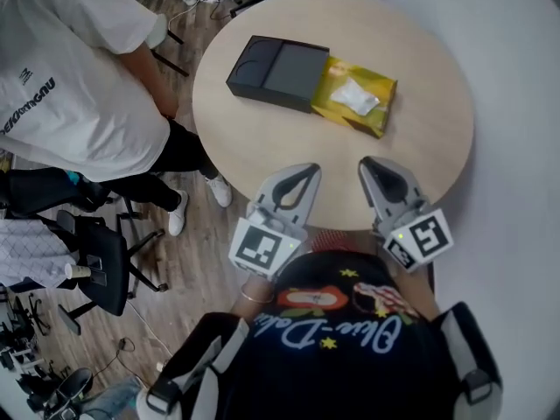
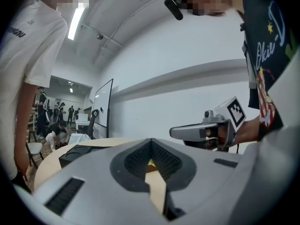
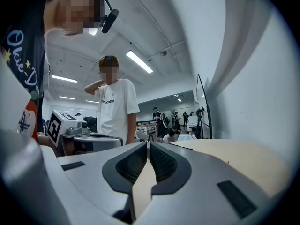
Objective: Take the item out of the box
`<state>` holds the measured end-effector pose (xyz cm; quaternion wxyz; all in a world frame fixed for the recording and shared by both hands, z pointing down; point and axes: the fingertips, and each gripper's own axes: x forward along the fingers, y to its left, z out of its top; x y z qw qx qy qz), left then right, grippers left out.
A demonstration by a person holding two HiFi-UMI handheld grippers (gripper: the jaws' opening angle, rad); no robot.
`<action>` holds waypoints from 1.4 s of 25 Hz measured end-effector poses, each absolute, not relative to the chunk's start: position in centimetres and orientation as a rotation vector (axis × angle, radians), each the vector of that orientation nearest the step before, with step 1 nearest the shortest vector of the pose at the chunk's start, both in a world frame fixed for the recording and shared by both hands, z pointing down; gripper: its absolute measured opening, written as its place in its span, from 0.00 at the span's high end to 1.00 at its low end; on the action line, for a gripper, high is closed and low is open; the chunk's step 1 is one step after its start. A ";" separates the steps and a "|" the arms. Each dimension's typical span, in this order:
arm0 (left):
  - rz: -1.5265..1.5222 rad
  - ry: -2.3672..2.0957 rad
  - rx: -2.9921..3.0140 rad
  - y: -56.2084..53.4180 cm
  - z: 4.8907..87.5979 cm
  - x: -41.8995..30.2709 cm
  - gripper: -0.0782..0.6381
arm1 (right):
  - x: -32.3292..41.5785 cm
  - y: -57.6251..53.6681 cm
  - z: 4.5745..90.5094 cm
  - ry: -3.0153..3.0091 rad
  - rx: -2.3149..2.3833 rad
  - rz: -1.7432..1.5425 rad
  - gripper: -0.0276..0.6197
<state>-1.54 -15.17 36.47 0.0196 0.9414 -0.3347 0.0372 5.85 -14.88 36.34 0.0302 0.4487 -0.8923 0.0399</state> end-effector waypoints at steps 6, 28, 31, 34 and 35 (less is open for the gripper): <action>0.146 -1.050 2.915 -19.6 36.3 -0.5 0.91 | 7.6 -19.5 36.6 -2.741 1.377 0.124 0.96; 0.216 -1.007 2.900 -28.0 38.0 1.3 0.91 | 11.1 -29.4 42.1 -2.556 1.388 0.187 0.91; 0.199 -0.989 2.916 -28.5 37.8 1.2 0.91 | 11.0 -30.6 43.6 -2.481 1.360 0.165 0.88; 0.188 -0.981 2.910 -28.8 38.2 0.7 0.91 | 10.7 -31.8 45.4 -2.402 1.313 0.155 0.86; 0.181 -0.983 2.906 -29.0 38.3 0.4 0.91 | 10.5 -32.2 45.8 -2.375 1.304 0.171 0.86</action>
